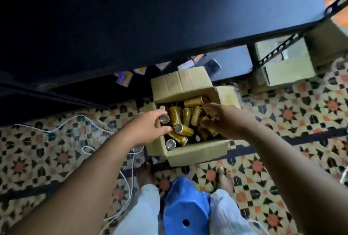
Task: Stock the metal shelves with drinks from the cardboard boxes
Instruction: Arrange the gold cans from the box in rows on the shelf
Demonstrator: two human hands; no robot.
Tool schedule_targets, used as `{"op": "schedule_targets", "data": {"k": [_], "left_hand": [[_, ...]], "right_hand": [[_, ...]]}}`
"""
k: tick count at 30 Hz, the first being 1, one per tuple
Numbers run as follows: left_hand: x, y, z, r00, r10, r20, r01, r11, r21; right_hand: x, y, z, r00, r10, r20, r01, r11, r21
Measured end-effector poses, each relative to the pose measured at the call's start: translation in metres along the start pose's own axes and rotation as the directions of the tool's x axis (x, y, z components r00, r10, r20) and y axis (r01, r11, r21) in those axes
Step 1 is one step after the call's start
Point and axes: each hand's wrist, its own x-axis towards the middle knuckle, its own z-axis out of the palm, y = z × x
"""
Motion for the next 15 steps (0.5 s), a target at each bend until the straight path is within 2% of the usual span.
{"op": "schedule_targets", "data": {"k": [4,9,15], "left_hand": [[0.058,-0.023,0.047,1.000,-0.011,0.026,0.013,0.996,-0.083],[0.130,-0.050,0.109,1.000,-0.023,-0.002,0.022,0.987,-0.161],[0.198,-0.076,0.178,1.000,0.003,-0.014,-0.005,0.992,-0.125]], "right_hand": [[0.038,0.047,0.064,0.996,0.087,0.032,-0.091,0.985,0.147],[0.088,0.101,0.120,0.985,0.169,-0.043,-0.146,0.935,0.324],[0.145,0.151,0.175,0.942,0.306,-0.137,-0.165,0.779,0.604]]}}
